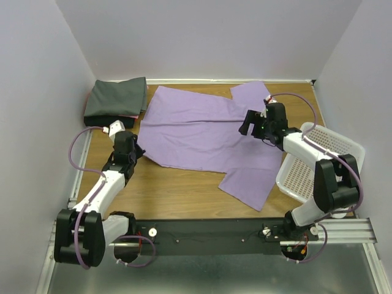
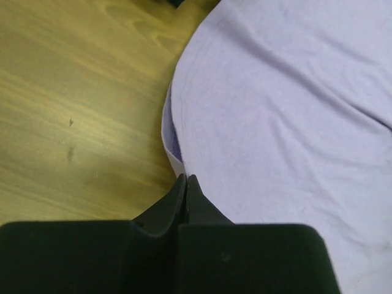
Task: Fold and stack the t-shirts
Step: Fold the tshirt
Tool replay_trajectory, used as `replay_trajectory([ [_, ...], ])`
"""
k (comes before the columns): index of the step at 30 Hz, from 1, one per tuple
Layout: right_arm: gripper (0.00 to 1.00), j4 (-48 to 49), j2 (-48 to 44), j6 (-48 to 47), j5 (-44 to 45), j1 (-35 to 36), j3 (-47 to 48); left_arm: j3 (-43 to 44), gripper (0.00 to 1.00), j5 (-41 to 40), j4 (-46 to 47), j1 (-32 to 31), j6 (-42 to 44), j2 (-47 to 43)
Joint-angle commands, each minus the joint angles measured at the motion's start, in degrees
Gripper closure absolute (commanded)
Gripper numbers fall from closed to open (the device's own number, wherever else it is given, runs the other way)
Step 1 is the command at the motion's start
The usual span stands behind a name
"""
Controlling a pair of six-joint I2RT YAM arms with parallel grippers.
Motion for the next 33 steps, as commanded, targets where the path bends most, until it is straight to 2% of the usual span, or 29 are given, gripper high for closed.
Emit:
replay_trajectory([
  [1, 0.0, 1.08, -2.61, 1.09, 1.76, 2.27, -1.83, 1.15, 1.0, -3.16, 3.04, -1.12, 3.08, -1.85],
  [4, 0.0, 0.65, -2.52, 2.06, 4.39, 5.0, -2.62, 0.37, 1.0, -5.81, 4.18, -1.3, 4.05, -1.76],
  [12, 0.0, -5.5, -3.31, 6.19, 15.55, 12.2, -2.98, -1.83, 1.0, -2.21, 7.69, -1.91, 5.11, -0.27],
  [15, 0.0, -8.84, -4.63, 7.16, 17.14, 13.87, -3.32, -2.36, 1.0, -0.81, 8.66, -2.0, 5.81, -0.36],
  [23, 0.0, -13.51, -8.68, 8.66, 17.76, 16.16, -6.48, -0.96, 1.0, -1.5, 10.6, -2.0, 7.21, -1.42],
  [33, 0.0, -13.51, -4.2, 9.62, 17.15, 17.39, -8.77, 0.54, 1.0, -4.75, 11.21, -1.91, 7.83, -0.53],
])
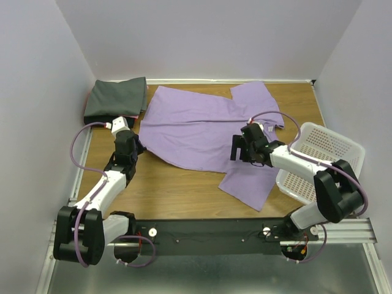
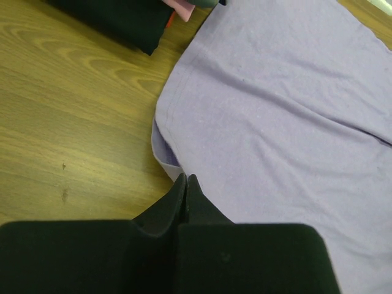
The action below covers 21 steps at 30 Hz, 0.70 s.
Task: Fold and stack the t-shirts
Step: Fold the tshirt
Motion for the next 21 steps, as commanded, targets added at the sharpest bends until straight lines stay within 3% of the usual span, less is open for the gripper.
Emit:
replay_trajectory([
  [1, 0.0, -1.4, 1.47, 1.69, 1.41, 0.96, -2.24, 1.74, 1.0, -3.88, 1.57, -0.08, 1.73, -0.84],
  [21, 0.0, 1.33, 6.84, 3.18, 0.52, 5.0, 0.57, 7.37, 1.0, -8.37, -0.98, 2.56, 4.37, 3.38],
])
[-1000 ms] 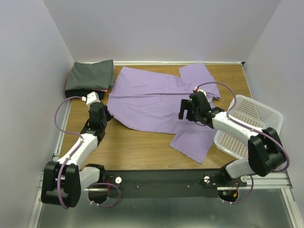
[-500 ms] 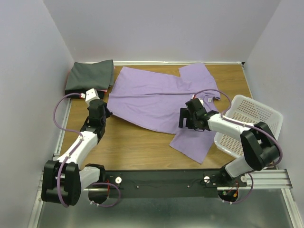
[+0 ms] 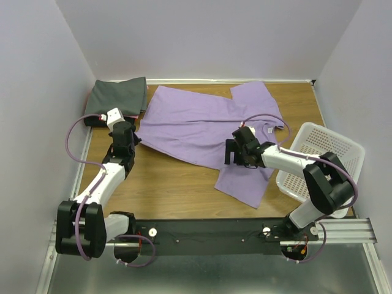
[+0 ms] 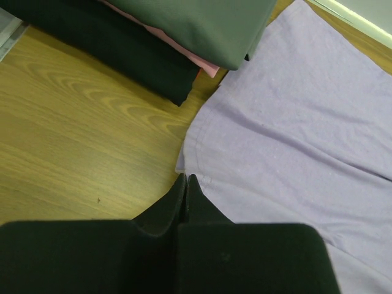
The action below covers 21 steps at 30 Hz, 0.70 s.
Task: Fold and stack the t-shirts
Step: Fold the tshirt
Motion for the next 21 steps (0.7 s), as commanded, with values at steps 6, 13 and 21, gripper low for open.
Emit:
replay_trajectory([
  [6, 0.0, -4.17, -6.13, 4.22, 4.62, 2.27, -0.79, 0.15, 1.0, -0.69, 0.69, 0.64, 1.07, -0.99],
  [13, 0.0, -14.71, -15.19, 8.78, 2.19, 2.28, -6.59, -1.16, 1.0, 0.01, 1.13, 0.64, 1.07, -3.9],
  [21, 0.04, -26.05, -18.54, 15.21, -6.17, 2.28, -10.72, -1.43, 1.0, 2.12, 1.83, 0.64, 1.16, -5.13],
])
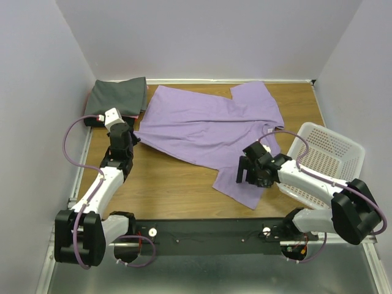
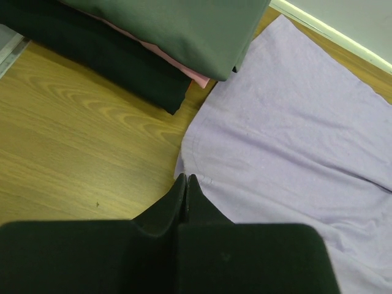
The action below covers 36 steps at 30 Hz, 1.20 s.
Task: Fold and stack the t-shirts
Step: Fold the tshirt
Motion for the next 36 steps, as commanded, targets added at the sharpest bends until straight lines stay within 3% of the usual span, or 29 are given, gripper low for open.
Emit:
replay_trajectory([
  [1, 0.04, -9.64, -1.23, 4.3, -4.95, 0.31, -2.29, -0.8, 1.0, 1.6, 1.7, 0.29, 0.61, -1.17],
  [13, 0.11, -20.37, -6.85, 6.5, -8.47, 0.4, -4.75, -0.88, 1.0, 1.51, 1.88, 0.29, 0.52, -0.3],
  [19, 0.25, -20.64, -8.43, 6.76, -10.66, 0.57, -6.5, -0.71, 1.0, 1.6, 1.7, 0.29, 0.52, 0.06],
  [23, 0.35, -19.15, -8.26, 7.2, -10.14, 1.01, -6.95, -0.62, 1.0, 1.51, 1.7, 0.29, 0.52, 0.06],
  [33, 0.37, -9.31, -6.77, 9.66, -10.75, 2.86, -10.19, -0.71, 1.0, 1.51, 1.52, 0.29, 0.52, 0.14],
  [36, 0.42, -6.85, -6.15, 10.36, -10.14, 3.73, -11.08, -0.71, 1.0, 1.6, 1.52, 0.29, 0.44, 0.06],
])
